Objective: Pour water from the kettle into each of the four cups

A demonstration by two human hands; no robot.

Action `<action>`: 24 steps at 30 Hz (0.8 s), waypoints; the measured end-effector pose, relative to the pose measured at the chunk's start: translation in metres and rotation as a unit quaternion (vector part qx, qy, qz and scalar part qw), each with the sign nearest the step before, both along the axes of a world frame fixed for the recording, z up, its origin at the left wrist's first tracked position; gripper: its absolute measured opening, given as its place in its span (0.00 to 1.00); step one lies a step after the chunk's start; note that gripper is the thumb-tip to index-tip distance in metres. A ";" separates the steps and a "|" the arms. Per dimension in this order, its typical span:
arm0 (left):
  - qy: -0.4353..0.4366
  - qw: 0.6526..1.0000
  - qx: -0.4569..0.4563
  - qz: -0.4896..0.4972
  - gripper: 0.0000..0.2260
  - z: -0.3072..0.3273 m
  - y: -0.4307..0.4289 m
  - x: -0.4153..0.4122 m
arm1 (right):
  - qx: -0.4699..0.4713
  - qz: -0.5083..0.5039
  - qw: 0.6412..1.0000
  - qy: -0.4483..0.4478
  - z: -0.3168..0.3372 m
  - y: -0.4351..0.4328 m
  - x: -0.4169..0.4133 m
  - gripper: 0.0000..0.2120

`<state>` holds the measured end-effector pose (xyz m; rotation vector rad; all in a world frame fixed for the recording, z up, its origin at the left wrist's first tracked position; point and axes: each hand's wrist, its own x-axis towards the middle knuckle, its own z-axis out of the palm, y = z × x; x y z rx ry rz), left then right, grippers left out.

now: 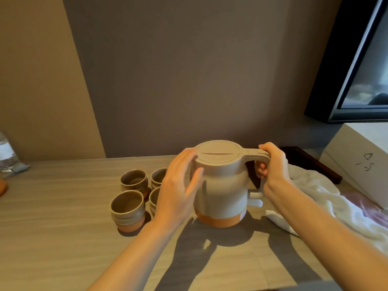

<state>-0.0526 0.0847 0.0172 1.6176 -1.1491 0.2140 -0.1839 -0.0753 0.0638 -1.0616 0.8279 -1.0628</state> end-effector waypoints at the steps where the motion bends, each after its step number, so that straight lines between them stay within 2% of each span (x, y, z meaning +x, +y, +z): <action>1: 0.013 1.000 0.007 0.014 0.21 -0.006 0.008 0.002 | -0.001 -0.001 1.000 0.004 -0.001 0.003 -0.002 0.13; 8: 0.161 0.974 0.010 0.160 0.21 -0.062 0.048 0.011 | -0.003 0.003 1.000 0.012 -0.009 0.019 -0.010 0.13; 13: 0.261 0.946 0.034 0.189 0.28 -0.098 0.051 0.015 | -0.010 0.015 1.000 0.016 -0.011 0.024 -0.010 0.13; 19: 0.249 0.944 0.066 0.208 0.41 -0.111 0.027 0.027 | 0.001 0.016 1.000 0.015 -0.011 0.023 -0.013 0.13; 24: 0.229 0.940 0.074 0.243 0.44 -0.111 0.007 0.023 | -0.002 0.012 1.000 0.024 -0.012 0.019 -0.015 0.14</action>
